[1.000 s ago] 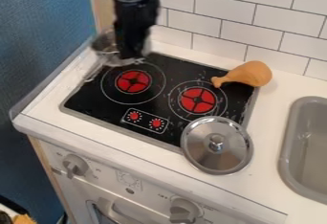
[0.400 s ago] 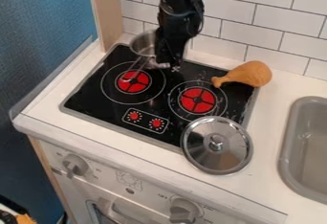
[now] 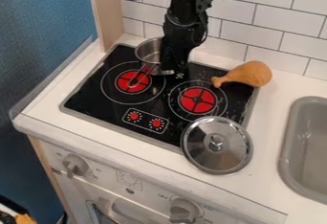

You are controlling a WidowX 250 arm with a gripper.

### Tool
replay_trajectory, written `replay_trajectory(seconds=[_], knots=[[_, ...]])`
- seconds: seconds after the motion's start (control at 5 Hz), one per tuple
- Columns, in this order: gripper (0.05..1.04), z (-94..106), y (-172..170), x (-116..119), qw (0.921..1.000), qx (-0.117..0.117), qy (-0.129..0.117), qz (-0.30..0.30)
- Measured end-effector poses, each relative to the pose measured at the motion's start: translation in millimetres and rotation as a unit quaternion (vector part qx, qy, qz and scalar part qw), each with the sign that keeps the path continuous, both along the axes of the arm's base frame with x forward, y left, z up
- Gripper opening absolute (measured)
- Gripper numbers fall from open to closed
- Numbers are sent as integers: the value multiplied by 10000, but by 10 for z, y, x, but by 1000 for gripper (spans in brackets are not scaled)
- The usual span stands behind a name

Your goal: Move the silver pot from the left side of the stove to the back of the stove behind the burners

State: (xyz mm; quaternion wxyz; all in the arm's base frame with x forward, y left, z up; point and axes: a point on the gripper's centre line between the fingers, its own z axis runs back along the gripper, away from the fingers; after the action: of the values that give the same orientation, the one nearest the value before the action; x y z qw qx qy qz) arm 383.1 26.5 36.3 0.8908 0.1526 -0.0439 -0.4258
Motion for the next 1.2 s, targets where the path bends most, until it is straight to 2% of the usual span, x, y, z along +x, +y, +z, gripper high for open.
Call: replay_trajectory(seconds=[0.2,0.4,0.6,0.8,1.0,1.2], knots=[[78,-54,-15,23,9999,-18,93,-37],[227,-81,-34,-19,9997,-48,238,-31],[489,-127,-87,-64,9994,-212,290,-3],[795,-149,-104,-116,9991,-194,361,-48],[999,-27,-113,-110,9994,-205,268,-69],[1001,155,-143,-109,9994,-301,124,-97]])
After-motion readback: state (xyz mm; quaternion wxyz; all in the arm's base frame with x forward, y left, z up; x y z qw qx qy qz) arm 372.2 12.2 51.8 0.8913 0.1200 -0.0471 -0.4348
